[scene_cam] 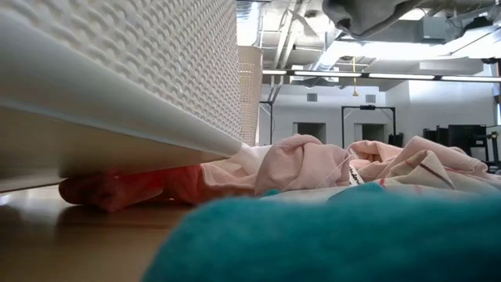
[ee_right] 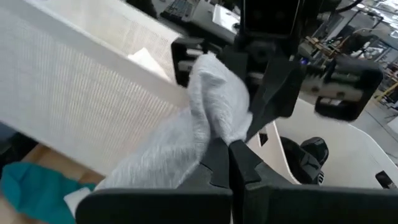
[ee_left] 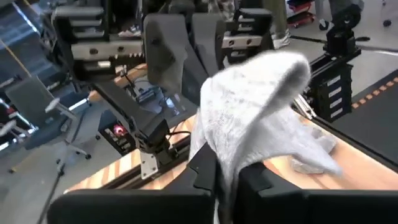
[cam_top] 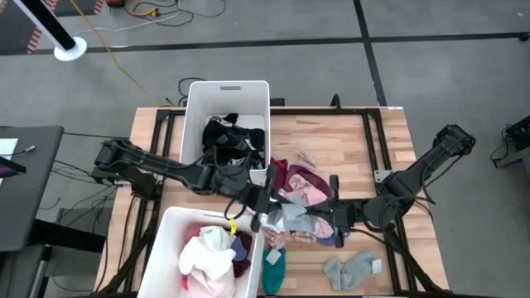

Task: Sort clothes
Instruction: Put the gray underwear into the top white laundry bin

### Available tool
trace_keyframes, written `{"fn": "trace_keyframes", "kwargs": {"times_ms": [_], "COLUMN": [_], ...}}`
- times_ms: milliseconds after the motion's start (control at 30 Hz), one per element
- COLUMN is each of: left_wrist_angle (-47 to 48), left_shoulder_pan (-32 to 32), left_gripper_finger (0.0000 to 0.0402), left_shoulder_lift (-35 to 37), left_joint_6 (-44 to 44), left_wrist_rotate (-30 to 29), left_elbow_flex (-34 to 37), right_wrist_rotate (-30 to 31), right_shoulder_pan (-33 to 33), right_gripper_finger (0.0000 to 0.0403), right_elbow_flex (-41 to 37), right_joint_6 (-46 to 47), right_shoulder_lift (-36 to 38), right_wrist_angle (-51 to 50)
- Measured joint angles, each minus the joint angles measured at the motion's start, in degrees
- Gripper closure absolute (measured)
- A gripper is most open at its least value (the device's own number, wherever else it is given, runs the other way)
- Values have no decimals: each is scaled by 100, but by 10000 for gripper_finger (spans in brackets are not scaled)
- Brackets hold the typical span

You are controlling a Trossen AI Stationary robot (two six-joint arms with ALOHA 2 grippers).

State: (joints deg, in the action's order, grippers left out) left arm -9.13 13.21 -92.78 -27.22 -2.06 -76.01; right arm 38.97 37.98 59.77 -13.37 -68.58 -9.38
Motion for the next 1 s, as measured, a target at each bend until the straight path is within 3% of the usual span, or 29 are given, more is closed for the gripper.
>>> {"fn": "trace_keyframes", "kwargs": {"times_ms": [200,433,633,833,1000], "left_wrist_angle": [962,2502,3763,4968,6058], "left_shoulder_pan": [40,62,-6,-312,-830], "left_gripper_finger": [396,397,398,399,399], "left_shoulder_lift": [137,145,144,143,147], "left_joint_6": [-428,-716,-1029,-1051,-689], "left_wrist_rotate": [-618,-1423,-2649,-3551,-3802], "left_elbow_flex": [-437,-1392,-2222,-3043,-3605], "right_wrist_rotate": [364,656,771,769,769], "right_shoulder_pan": [65,52,56,71,277], "right_gripper_finger": [378,265,180,171,183], "right_elbow_flex": [0,-2,-2,-2,-2], "right_joint_6": [431,856,1478,2525,3380], "right_shoulder_lift": [2,5,4,4,4], "right_wrist_angle": [-441,-960,-1521,-2396,-3077]}}
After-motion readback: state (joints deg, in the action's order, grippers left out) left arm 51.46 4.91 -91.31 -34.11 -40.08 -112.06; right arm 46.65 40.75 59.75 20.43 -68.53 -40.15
